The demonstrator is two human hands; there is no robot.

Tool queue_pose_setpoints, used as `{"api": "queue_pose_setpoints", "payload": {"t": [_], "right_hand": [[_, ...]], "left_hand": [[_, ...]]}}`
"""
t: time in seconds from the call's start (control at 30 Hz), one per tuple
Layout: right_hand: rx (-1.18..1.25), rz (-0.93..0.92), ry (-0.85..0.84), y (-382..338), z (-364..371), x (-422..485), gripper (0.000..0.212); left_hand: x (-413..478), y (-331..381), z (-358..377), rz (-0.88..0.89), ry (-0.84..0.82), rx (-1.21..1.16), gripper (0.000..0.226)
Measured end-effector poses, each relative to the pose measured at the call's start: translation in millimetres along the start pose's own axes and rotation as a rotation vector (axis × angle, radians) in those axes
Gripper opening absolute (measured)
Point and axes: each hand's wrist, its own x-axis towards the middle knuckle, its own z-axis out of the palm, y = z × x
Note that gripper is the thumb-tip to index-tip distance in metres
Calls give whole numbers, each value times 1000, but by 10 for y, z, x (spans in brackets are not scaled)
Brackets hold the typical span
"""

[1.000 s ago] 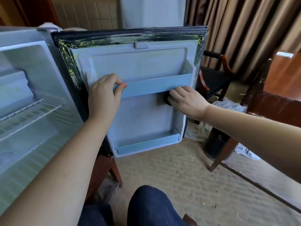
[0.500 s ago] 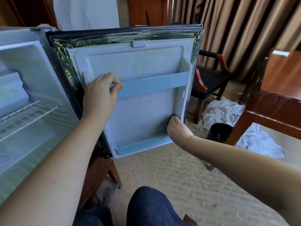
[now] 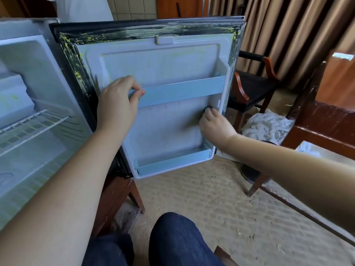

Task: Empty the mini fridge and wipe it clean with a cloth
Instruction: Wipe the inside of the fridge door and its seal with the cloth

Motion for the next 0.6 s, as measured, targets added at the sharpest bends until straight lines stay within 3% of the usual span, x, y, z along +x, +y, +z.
{"api": "queue_pose_setpoints", "payload": {"t": [0.17, 0.3, 0.5, 0.6], "right_hand": [[66, -84, -361, -731, 143, -273, 31], [212, 16, -490, -785, 64, -91, 29], [746, 300, -571, -731, -51, 3, 29], [809, 276, -546, -742, -68, -109, 29]], "left_hand": [[-6, 1, -12, -6, 5, -5, 11], [-8, 9, 22, -6, 37, 4, 12], [-26, 5, 30, 1, 48, 12, 12], [-45, -12, -7, 29, 52, 25, 14]]}}
